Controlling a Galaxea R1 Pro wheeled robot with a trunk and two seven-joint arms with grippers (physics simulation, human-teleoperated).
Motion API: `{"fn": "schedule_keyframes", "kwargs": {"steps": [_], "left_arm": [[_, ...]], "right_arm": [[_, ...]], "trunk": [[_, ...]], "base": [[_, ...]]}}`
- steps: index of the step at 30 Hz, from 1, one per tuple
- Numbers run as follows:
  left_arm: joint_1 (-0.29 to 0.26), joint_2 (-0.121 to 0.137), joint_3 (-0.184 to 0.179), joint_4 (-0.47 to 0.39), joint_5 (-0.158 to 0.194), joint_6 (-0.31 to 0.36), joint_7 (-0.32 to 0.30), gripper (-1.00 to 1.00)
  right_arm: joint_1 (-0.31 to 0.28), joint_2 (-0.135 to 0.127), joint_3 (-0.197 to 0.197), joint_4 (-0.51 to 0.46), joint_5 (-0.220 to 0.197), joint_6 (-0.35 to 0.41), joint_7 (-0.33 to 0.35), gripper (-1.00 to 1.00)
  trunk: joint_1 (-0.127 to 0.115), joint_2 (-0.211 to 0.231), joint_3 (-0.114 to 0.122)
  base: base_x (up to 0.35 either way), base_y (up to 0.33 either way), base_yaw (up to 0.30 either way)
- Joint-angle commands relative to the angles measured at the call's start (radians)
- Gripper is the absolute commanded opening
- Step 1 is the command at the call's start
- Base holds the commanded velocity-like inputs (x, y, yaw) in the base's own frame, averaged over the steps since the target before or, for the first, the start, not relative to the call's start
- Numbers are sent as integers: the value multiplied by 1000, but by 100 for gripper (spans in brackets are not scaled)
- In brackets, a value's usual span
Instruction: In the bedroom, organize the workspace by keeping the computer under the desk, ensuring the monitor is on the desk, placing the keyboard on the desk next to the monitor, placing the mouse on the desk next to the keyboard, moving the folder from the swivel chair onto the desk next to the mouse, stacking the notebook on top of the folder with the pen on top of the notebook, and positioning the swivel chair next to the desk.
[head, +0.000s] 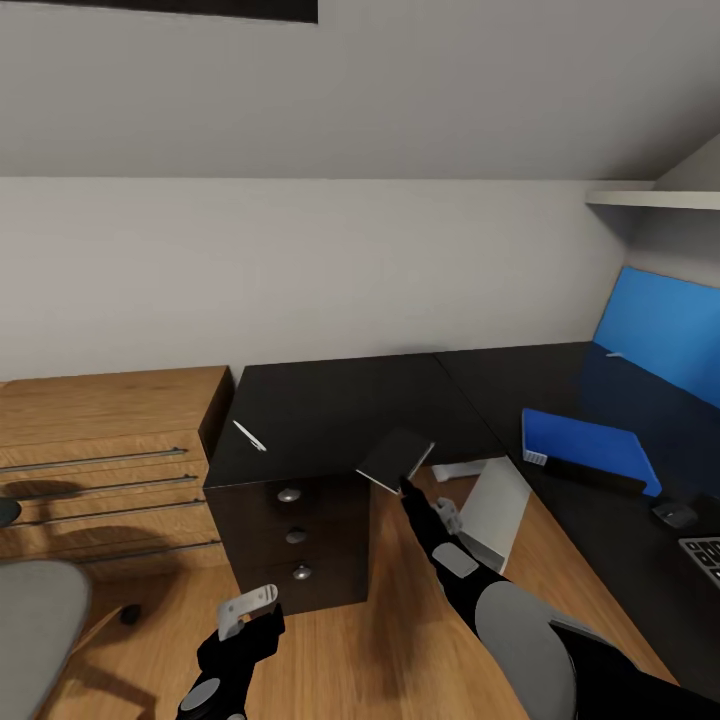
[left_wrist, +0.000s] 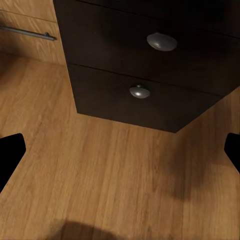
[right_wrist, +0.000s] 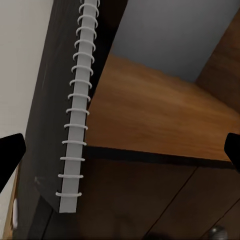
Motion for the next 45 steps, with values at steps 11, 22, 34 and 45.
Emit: {"fn": "schedule_keyframes", "kwargs": {"steps": [11, 22, 34, 45], "left_arm": [[-1, 1, -2, -1, 4, 3, 6, 100], [-1, 1, -2, -1, 6, 3, 6, 100], [-1, 0, -2, 0, 7, 3, 6, 100], [-1, 1, -2, 0, 7, 3, 7, 100]], "right_arm": [[-1, 0, -5, 1, 2, 7, 5, 100], [-1, 0, -5, 1, 3, 8, 5, 100], [-1, 0, -7, 0, 2, 6, 4, 100], [-1, 0, -7, 0, 3, 3, 3, -100]], "trunk": [[0, -1, -1], [0, -1, -1], [0, -1, -1], [0, -1, -1]], "base": [[29, 45, 0], [22, 28, 0], [61, 38, 0], [2, 1, 0]]}}
